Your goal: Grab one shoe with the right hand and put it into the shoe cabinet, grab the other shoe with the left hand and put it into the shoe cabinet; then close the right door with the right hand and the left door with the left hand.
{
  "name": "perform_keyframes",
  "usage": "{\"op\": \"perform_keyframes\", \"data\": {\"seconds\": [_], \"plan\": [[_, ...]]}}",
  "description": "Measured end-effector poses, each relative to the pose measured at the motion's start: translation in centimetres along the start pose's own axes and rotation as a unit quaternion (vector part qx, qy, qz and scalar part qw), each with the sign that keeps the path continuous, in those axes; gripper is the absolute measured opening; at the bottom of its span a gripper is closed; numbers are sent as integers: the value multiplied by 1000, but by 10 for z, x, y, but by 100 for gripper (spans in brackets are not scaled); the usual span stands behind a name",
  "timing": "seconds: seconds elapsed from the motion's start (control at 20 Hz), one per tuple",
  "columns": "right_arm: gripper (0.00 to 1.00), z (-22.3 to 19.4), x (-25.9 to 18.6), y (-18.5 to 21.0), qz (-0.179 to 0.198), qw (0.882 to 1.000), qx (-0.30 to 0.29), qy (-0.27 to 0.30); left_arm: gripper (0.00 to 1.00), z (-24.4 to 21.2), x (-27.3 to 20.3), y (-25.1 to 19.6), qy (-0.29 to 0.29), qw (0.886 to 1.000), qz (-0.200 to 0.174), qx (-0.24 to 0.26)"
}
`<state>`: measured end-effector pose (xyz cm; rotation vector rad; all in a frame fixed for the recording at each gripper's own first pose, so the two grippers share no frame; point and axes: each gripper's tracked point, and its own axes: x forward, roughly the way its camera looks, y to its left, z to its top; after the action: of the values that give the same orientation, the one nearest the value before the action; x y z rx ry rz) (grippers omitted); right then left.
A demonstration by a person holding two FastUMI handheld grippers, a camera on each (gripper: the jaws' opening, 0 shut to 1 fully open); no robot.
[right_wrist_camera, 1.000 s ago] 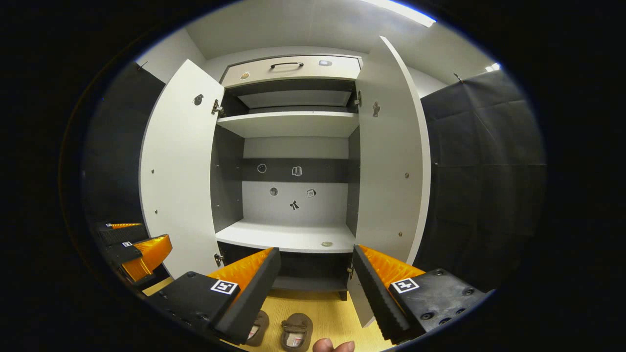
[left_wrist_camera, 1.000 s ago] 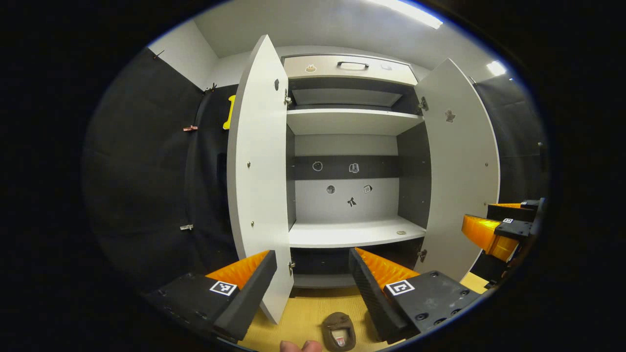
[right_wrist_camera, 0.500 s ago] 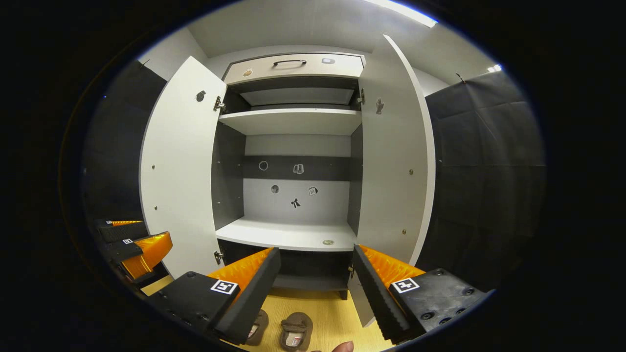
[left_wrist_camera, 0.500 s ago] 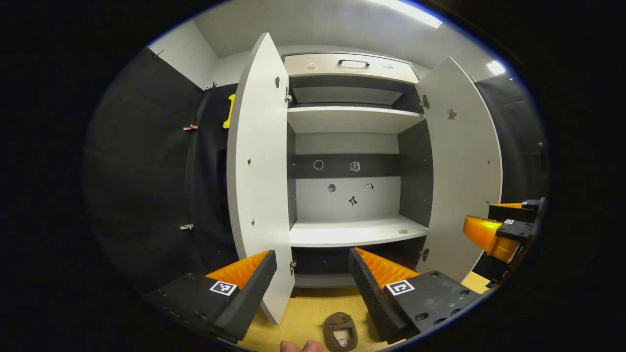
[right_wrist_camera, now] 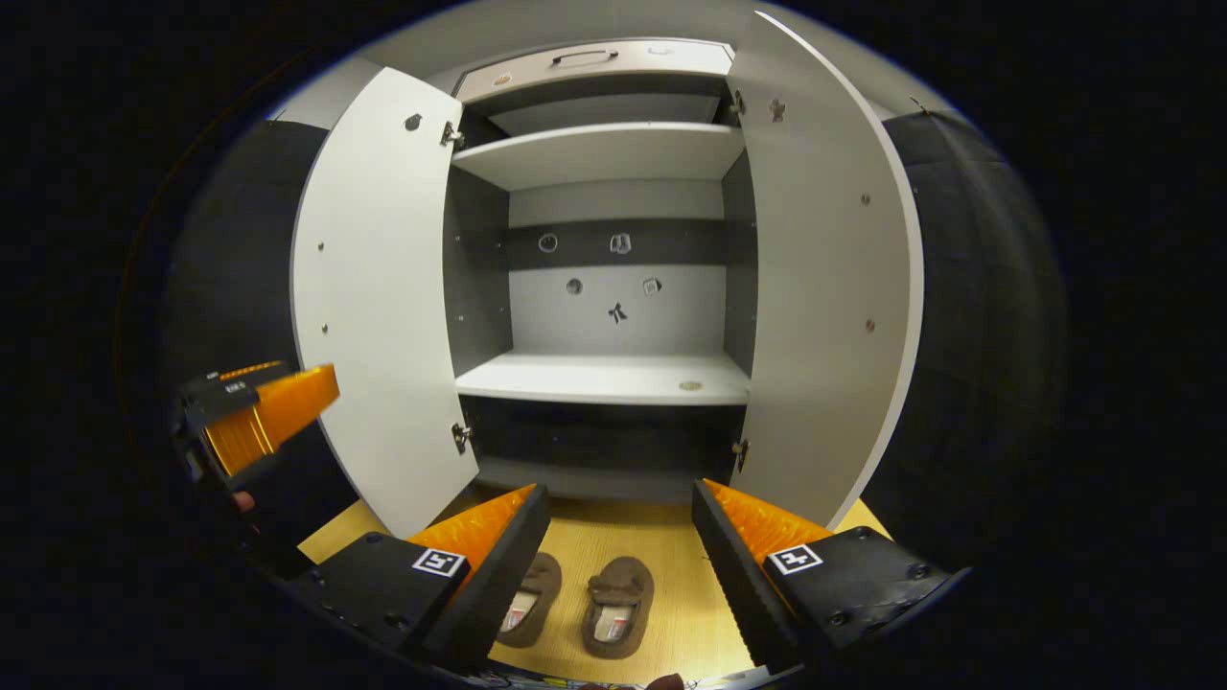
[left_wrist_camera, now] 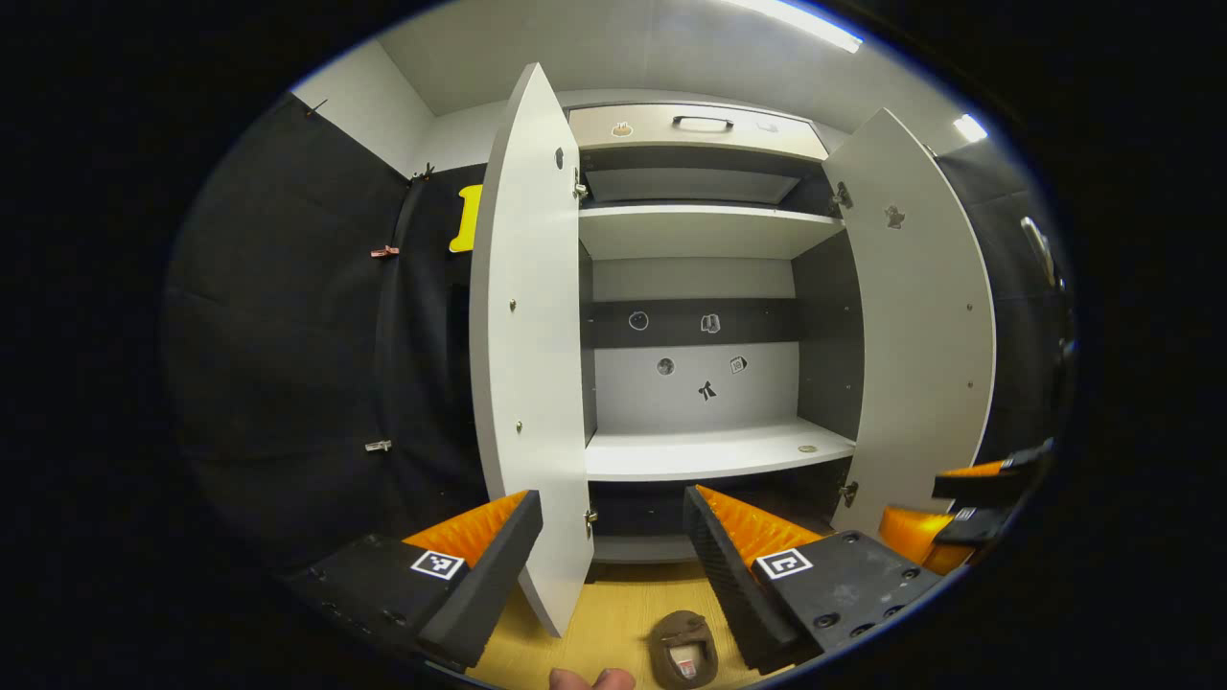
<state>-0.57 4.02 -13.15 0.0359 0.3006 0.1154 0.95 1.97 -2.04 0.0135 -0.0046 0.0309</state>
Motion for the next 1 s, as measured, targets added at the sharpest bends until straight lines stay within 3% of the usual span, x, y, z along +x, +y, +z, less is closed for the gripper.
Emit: {"op": "perform_keyframes", "data": {"seconds": [0.35, 0.5, 0.65, 0.8, 0.95, 1.0], "plan": [[99, -146, 28, 20, 24, 988, 47, 148, 95, -35, -6, 6, 27, 1000, 1, -3], [92, -192, 46, 22, 22, 980, 56, 189, 95, -53, -10, 8, 45, 999, 1, -2], [90, -225, 70, 23, 20, 974, 70, 213, 95, -68, -14, 12, 60, 998, 5, 2], [81, -260, 93, 19, 3, 969, 67, 239, 95, -83, -15, 20, 74, 997, 14, 11], [81, -280, 117, 18, -11, 966, 77, 247, 95, -97, -15, 27, 87, 996, 23, 10], [69, -283, 126, 17, -16, 967, 73, 245, 95, -100, -15, 29, 92, 995, 26, 9]]}}
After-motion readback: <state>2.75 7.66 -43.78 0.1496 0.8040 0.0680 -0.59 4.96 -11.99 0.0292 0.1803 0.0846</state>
